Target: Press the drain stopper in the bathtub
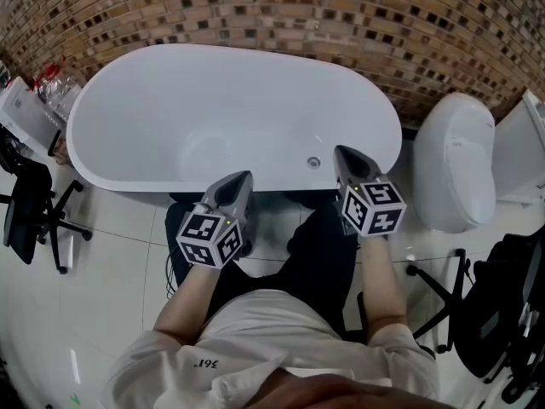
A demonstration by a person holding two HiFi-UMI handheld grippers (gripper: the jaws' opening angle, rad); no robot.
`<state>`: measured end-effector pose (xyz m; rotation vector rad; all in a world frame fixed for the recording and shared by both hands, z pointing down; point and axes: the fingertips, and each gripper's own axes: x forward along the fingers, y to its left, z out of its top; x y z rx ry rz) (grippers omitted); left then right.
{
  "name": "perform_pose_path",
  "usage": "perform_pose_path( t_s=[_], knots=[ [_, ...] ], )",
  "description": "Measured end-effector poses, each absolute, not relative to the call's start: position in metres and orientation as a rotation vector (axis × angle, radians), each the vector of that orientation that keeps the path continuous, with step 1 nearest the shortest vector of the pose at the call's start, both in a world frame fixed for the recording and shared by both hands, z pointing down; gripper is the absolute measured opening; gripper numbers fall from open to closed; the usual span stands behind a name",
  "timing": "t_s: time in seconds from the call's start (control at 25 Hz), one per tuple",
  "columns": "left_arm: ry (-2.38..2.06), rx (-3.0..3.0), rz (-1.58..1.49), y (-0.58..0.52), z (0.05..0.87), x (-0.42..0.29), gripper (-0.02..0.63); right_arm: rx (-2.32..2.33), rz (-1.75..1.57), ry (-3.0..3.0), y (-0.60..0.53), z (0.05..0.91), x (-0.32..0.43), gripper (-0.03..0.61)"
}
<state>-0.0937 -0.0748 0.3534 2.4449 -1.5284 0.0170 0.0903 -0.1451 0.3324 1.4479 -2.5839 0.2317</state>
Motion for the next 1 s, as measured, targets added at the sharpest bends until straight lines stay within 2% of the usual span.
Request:
perform_pose_path(
  t_s=[1.0],
  knots=[
    [-1.485, 2.419, 0.004, -0.072, 0.365, -0.092, 0.006, 1.426, 0.255, -2.570, -0.146, 0.343, 0.086, 0.008]
  ],
)
